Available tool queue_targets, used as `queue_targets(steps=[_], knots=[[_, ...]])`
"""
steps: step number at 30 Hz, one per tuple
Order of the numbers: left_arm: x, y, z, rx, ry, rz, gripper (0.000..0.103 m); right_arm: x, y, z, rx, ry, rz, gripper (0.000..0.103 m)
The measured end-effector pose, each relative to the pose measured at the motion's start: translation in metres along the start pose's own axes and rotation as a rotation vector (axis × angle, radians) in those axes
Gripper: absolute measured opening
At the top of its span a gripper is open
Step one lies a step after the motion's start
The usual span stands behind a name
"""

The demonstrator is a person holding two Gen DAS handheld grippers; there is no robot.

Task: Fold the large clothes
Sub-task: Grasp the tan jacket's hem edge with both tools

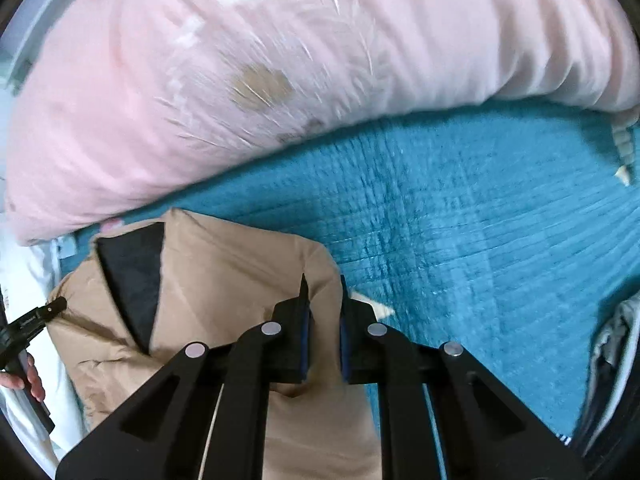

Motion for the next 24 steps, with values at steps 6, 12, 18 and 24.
queue_targets(steps=[6,12,18,24], knots=[[-0.024,-0.07,-0.009,-0.042,0.04,-0.073,0.015,-0.011,-0.07,0.014,0.042,-0.057,-0.064,0.01],[-0.063,-0.144,-0.006,-0.069,0.137,-0.141,0.015,-0.047,-0.14,0.022,0.059,-0.094,-0.131,0.01],[-0.128,-0.186,0.018,-0.085,0.198,-0.178,0.015,-0.115,-0.192,0.041,0.051,-0.164,-0.168,0.01],[-0.201,-0.207,0.053,-0.115,0.202,-0.175,0.015,-0.185,-0.214,0.046,0.049,-0.2,-0.171,0.01]])
Point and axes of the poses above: each gripper's, at about its wrist camera, not at the fingertips, and y roughly the way its jaws point, z to its left, x to its top, the point moved 7 cm from there along y, roughly the way its jaws point, and after that the axes turned 8 degrees about -y, right-handed, at the moved point
